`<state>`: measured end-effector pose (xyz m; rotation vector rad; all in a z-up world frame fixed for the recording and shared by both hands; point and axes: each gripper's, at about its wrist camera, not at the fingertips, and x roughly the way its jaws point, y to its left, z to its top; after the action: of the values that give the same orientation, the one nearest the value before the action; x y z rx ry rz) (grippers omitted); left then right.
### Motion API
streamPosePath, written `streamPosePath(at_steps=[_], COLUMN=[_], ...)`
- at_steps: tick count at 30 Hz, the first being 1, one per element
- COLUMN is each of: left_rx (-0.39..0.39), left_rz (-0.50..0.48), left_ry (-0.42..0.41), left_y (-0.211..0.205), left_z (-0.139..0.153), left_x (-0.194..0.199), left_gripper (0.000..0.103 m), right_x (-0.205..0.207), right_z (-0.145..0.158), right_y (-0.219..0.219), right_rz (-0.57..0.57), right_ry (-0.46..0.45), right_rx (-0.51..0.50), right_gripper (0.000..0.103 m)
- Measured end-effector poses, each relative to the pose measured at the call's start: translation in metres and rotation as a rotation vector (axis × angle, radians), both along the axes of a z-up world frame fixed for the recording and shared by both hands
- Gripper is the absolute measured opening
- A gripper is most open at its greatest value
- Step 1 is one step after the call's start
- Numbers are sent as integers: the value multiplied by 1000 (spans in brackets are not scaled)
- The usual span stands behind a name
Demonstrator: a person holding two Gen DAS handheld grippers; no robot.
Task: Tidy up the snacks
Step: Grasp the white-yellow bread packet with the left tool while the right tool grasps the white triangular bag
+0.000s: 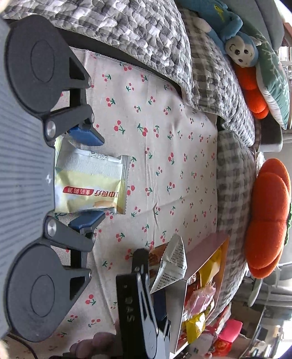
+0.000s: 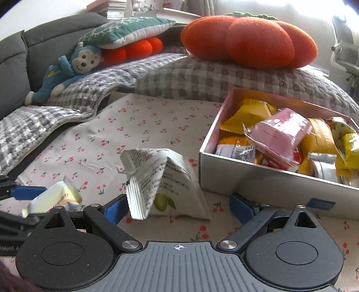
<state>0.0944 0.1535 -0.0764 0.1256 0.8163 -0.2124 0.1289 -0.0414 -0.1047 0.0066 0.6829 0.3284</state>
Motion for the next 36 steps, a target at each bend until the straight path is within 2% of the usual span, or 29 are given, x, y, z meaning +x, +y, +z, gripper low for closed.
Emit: streamPosePath(at_steps=[6,7,9,10,12,13,14,18,23,36], left_rx=[-12,-15,-21,-19,-13,-8,-5,-9,-12,-54], left_rz=[-1,-2,-8,-11,-12,-12,-13,0,7,13], left_ry=[-7,-7,-9,-11,-12,-13,-14,-15,-12,9], left_y=[0,0,-1,-2,-5,-7,-8,-9,-11,-24], left_z=[-2,-1,-1,0,1,1,1,2,2,6], left_x=[-1,-2,-2,-2,-3,-3,-3,-3,-3,2], left_gripper=[65,64,54,51,47,47,46,43,43,43], right_x=[1,1,0,-1,-2,-3,-4,-9,-14,-32], right_z=[-1,-1,0,0,1,2,3,6,9,18], right_y=[3,2,2,1,-2,-4,-4,-8,-21,-55], right_rz=[-36,-44,-61,-66,-63,-53,-40,-9,8,-15], right_ry=[-7,-9,-15,-17,-23,-23,-22,-36,-28,-5], right_rx=[8,12,9,10,24,34,42,35,75,145], right_gripper=[97,94,89,86,72,57,55,51,46,45])
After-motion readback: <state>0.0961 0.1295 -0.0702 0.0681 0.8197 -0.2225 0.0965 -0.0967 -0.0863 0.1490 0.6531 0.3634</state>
